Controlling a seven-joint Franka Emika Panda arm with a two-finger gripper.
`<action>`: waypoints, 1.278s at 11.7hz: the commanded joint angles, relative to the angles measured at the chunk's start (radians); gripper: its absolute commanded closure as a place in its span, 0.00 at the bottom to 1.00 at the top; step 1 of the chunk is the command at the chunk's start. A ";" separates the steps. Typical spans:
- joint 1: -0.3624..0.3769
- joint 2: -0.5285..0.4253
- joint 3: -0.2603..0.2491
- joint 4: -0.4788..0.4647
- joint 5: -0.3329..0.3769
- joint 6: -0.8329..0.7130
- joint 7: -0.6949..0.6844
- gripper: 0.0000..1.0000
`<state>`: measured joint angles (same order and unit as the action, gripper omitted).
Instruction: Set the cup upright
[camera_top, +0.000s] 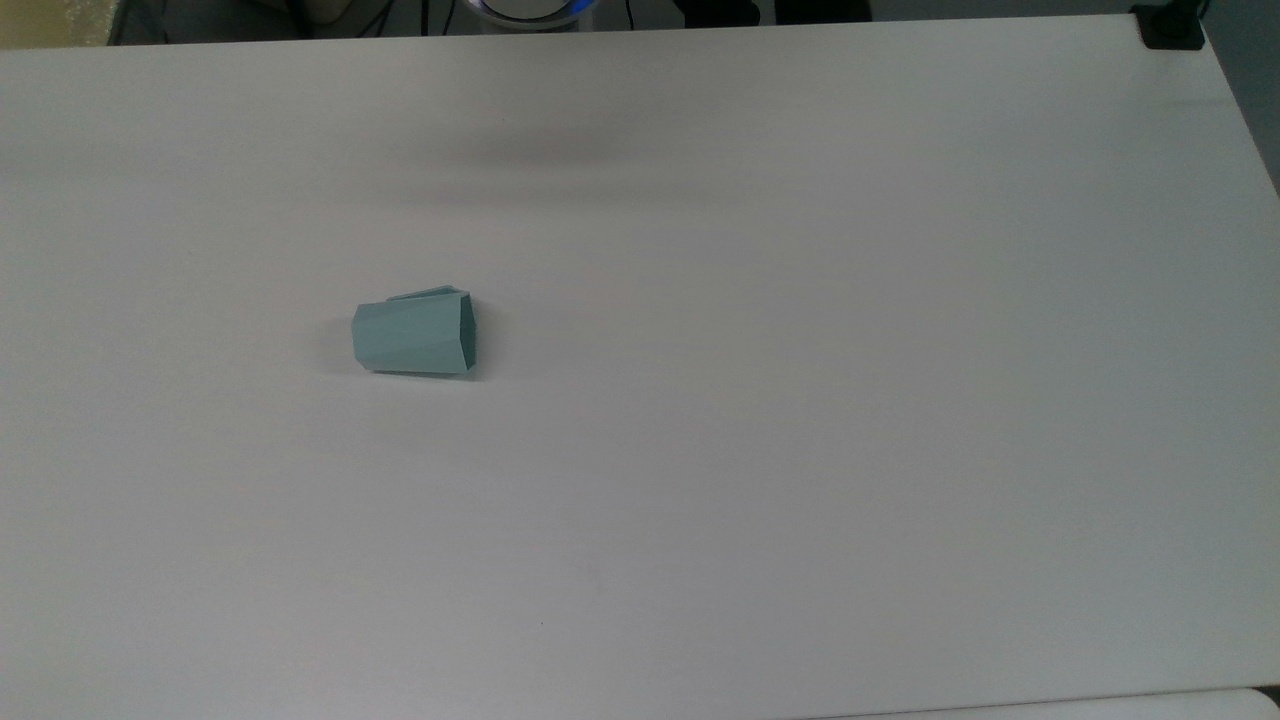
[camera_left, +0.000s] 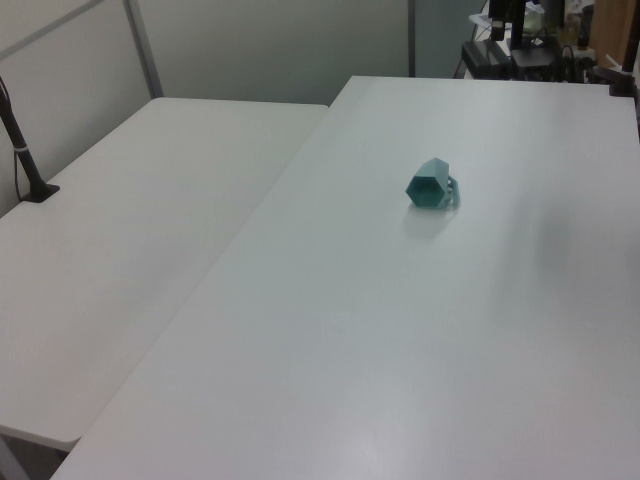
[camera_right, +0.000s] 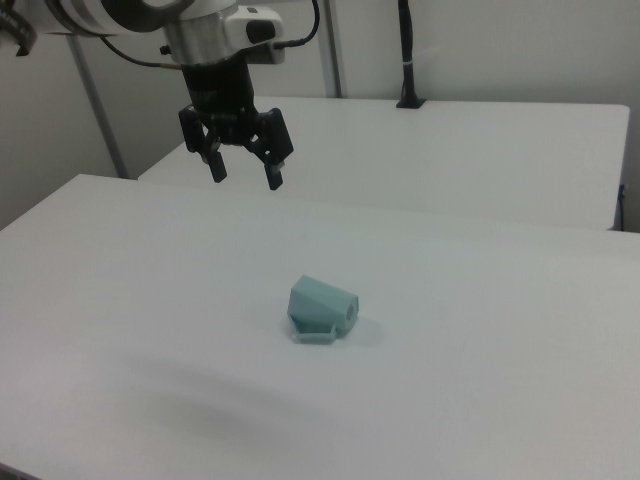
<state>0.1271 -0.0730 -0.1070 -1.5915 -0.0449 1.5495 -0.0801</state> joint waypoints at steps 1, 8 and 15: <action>0.006 -0.013 0.004 -0.034 0.006 0.037 -0.013 0.00; 0.009 -0.011 0.004 -0.035 0.027 0.035 -0.013 0.00; 0.150 0.067 0.044 -0.045 -0.154 0.182 0.297 0.00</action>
<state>0.1994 -0.0476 -0.0758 -1.6169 -0.0916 1.6623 0.0543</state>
